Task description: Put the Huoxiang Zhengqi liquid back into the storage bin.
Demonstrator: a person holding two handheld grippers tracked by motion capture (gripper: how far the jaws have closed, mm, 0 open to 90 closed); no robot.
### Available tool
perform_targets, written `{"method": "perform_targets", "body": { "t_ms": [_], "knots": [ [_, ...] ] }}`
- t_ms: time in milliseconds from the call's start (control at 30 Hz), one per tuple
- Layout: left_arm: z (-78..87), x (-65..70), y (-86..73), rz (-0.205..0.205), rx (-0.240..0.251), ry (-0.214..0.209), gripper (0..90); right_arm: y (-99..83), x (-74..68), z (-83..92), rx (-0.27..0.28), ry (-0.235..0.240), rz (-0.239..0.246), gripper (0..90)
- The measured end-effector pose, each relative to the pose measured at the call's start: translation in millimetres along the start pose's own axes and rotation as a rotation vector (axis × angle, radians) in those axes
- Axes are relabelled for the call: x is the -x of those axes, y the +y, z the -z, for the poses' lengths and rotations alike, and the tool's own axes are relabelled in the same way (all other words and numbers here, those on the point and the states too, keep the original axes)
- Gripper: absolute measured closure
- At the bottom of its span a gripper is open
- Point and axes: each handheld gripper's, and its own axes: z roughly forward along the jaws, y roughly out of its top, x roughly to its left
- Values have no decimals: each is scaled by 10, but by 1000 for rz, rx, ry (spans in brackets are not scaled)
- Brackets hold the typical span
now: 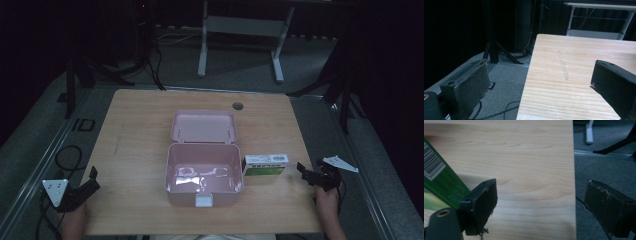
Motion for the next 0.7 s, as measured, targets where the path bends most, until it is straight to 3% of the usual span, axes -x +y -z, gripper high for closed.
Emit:
{"method": "perform_targets", "body": {
  "t_ms": [100,200,300,400,533,700],
  "knots": [
    [-5,-2,1,3,-5,-2,21,3,13,-4,-4,20,-6,137],
    [-7,-3,1,5,-7,0,21,6,8,-13,-18,13,12,136],
    [-9,-2,1,3,-11,0,21,19,-4,-45,-58,38,49,136],
    [-12,-9,3,7,-14,-3,21,26,1,-80,-119,116,76,131],
    [-15,-16,4,15,-15,-7,21,48,16,-86,-160,190,104,124],
    [-18,-15,4,13,-17,-12,21,115,3,-34,-221,266,205,120]
  ]
}}
